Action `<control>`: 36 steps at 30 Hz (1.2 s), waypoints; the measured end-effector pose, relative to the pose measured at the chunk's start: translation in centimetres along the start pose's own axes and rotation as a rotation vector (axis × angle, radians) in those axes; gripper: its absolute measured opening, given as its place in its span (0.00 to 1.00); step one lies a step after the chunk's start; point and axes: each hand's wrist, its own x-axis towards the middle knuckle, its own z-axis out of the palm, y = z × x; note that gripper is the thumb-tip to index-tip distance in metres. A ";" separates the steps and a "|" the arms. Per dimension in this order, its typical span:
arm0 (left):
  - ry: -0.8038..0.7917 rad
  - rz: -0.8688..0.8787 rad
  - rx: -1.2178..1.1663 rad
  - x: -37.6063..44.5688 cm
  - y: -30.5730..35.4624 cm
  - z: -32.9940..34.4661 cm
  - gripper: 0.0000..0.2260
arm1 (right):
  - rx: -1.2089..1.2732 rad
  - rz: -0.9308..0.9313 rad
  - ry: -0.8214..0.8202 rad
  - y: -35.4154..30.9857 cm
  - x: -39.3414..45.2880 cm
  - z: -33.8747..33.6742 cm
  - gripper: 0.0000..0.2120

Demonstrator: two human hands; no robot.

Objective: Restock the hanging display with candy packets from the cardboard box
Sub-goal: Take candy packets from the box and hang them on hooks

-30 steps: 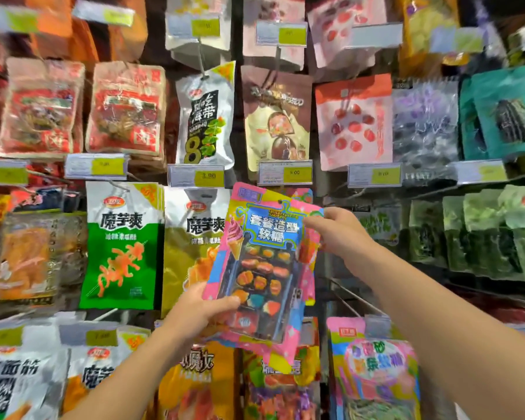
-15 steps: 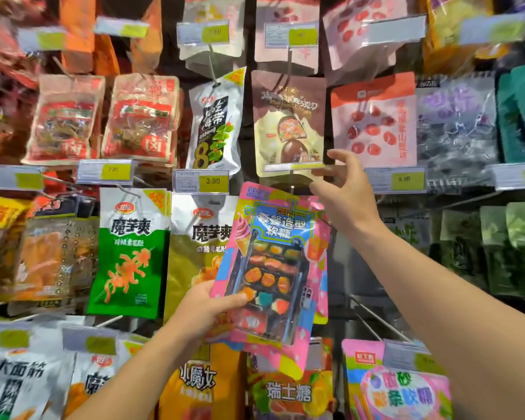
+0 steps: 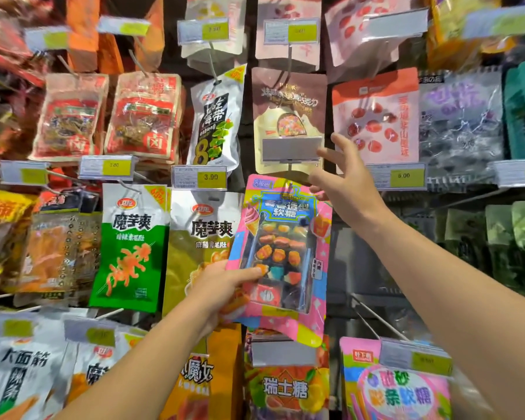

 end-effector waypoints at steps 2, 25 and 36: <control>0.013 0.000 -0.006 0.0 -0.2 0.4 0.05 | -0.025 -0.010 0.000 0.1 -0.2 -0.2 0.38; 0.201 0.111 0.455 2.9 -3.6 2.6 0.12 | -0.405 0.461 -0.240 12.2 -7.2 2.4 0.20; 0.271 0.154 0.729 4.6 -4.6 3.0 0.27 | -0.553 0.522 -0.188 14.8 -6.4 4.4 0.24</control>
